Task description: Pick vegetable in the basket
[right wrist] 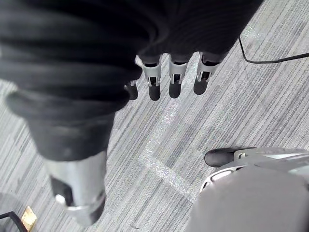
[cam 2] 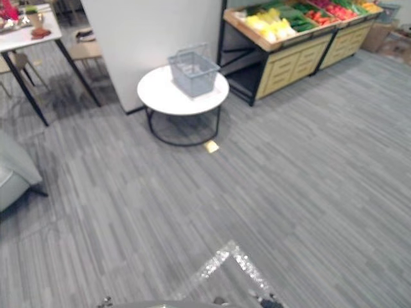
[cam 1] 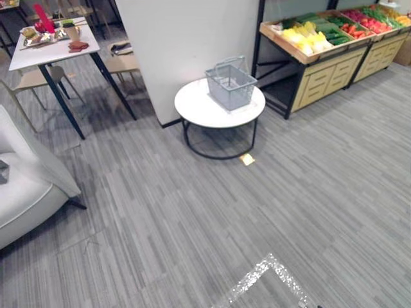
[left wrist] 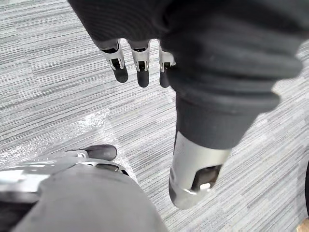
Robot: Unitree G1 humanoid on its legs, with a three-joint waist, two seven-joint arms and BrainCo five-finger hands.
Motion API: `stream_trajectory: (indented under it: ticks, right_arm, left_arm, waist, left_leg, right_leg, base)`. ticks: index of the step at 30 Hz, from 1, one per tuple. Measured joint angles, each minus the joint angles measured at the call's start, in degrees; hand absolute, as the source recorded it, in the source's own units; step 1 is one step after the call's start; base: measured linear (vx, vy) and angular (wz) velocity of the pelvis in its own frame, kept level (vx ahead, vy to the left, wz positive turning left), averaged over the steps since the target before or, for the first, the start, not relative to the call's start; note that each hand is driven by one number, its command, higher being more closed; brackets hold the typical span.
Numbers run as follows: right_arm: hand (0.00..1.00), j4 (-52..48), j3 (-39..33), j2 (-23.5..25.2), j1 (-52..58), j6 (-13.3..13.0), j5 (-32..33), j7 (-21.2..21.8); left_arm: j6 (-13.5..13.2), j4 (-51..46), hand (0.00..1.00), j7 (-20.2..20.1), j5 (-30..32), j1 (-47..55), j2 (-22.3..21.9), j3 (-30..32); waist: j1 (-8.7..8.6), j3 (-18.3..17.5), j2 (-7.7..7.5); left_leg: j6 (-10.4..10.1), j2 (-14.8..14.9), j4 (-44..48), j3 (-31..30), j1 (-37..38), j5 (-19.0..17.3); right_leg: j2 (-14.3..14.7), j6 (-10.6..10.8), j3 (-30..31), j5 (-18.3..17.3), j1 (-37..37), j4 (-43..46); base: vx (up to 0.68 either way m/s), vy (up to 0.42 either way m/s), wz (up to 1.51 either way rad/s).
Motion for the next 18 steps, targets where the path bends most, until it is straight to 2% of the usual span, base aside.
stream_trajectory:
  ticks: [9,11,12,14,15,18]
  right_arm:
    - [0.00,-0.10,-0.30,-0.07,-0.07,0.10,0.01,-0.15]
    - [0.00,-0.27,-0.62,-0.13,-0.64,0.15,0.00,-0.34]
    - [0.00,-0.37,-0.66,-0.16,-1.54,0.15,0.00,-0.50]
    - [0.00,-0.67,-0.62,-0.10,-2.83,0.14,-0.01,-0.62]
    - [0.00,-0.99,-0.48,-0.05,-3.22,0.13,-0.02,-0.71]
    - [0.00,-2.29,0.98,-0.07,-3.03,-0.09,-0.11,-0.85]
  left_arm:
    - [0.02,-0.02,0.00,0.39,0.00,-0.18,0.22,-1.25]
    - [0.04,-0.03,0.00,0.67,0.00,-0.73,0.20,-1.66]
    - [0.15,-0.03,0.00,0.94,0.01,-1.26,0.29,-1.83]
    - [0.27,-0.61,0.00,1.13,0.02,-2.68,0.56,-1.82]
    - [0.30,-1.79,0.00,1.35,0.02,-3.22,0.72,-1.79]
    - [0.10,-5.53,0.00,1.88,-0.09,-3.83,1.31,-1.79]
  waist:
    - [-0.02,0.10,0.21]
    - [0.00,0.24,0.63]
    - [-0.03,0.76,0.66]
    - [-0.12,2.68,0.42]
    - [-0.14,3.65,0.10]
    - [0.02,4.64,-0.57]
  left_leg:
    - [-0.06,0.03,0.00,-0.16,-0.46,-0.04]
    - [0.04,0.27,0.01,-0.20,-1.62,0.05]
    - [0.21,0.41,0.25,-0.19,-2.61,0.24]
    - [-0.03,0.57,2.05,-0.27,-3.94,0.05]
    - [-1.07,0.79,4.19,-0.77,-4.80,-0.89]
    - [-2.69,2.39,16.40,-1.16,-9.39,-4.66]
  right_leg:
    - [0.03,0.00,-0.14,0.00,-0.38,-0.15]
    - [0.04,-0.59,-0.12,-0.44,-2.34,1.54]
    - [-0.15,-1.82,-0.15,-1.54,-4.50,4.58]
    - [-0.75,-2.06,-0.44,-3.63,-6.72,8.69]
    - [-1.20,-2.33,-0.80,-5.02,-7.54,11.00]
    - [-1.82,-3.30,-1.93,-8.50,-7.61,13.96]
  base:
    - [-0.01,-0.010,0.00]
    - [0.00,0.000,0.00]
    - [-0.01,-0.034,-0.01]
    - [-0.04,-0.059,0.10]
    - [-0.05,-0.083,0.25]
    - [-0.02,-0.086,0.24]
